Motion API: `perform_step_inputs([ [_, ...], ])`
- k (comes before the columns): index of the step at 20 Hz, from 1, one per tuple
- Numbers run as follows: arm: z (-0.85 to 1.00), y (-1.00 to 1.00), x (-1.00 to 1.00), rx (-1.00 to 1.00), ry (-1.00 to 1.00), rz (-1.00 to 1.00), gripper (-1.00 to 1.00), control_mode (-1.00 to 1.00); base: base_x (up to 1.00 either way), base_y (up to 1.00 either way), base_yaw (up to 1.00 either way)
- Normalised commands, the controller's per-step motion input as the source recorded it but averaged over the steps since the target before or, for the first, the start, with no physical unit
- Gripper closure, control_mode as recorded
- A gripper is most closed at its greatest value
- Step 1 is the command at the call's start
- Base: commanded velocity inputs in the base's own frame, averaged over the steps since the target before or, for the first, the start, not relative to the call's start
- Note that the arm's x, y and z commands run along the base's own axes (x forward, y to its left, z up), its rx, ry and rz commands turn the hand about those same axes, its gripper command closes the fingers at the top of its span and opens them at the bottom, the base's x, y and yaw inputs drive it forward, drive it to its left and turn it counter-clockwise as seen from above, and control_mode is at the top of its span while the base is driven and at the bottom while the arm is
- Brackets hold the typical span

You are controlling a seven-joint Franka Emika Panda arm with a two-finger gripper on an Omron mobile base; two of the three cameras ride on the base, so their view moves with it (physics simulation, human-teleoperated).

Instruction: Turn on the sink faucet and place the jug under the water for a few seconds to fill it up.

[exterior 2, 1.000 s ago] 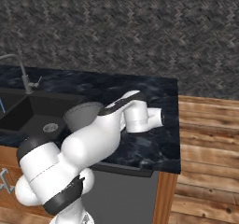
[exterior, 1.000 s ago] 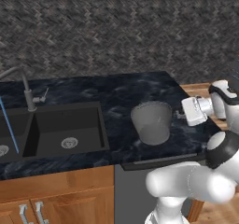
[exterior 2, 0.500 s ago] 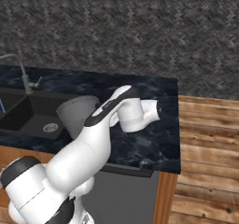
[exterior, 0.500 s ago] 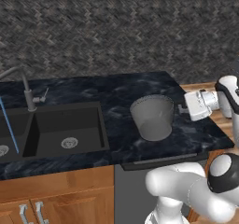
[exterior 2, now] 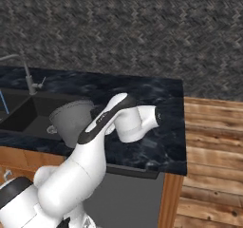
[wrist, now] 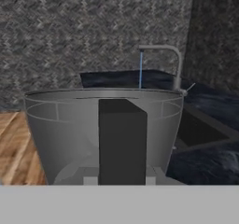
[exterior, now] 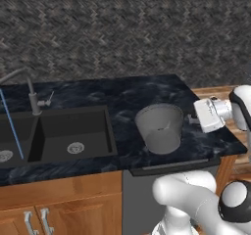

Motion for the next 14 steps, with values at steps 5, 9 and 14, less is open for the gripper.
perform_step_inputs([
  [5, 0.00, 0.00, 0.00, 0.00, 0.00, 0.00, 1.00, 1.00, -0.37, 0.72, 0.04],
  [9, 0.00, 0.00, 0.00, 0.00, 0.00, 0.00, 1.00, 1.00, -0.12, 0.79, 0.02],
  [14, 0.00, 0.00, 0.00, 0.00, 0.00, 0.00, 1.00, 1.00, 0.00, 0.77, 0.00],
])
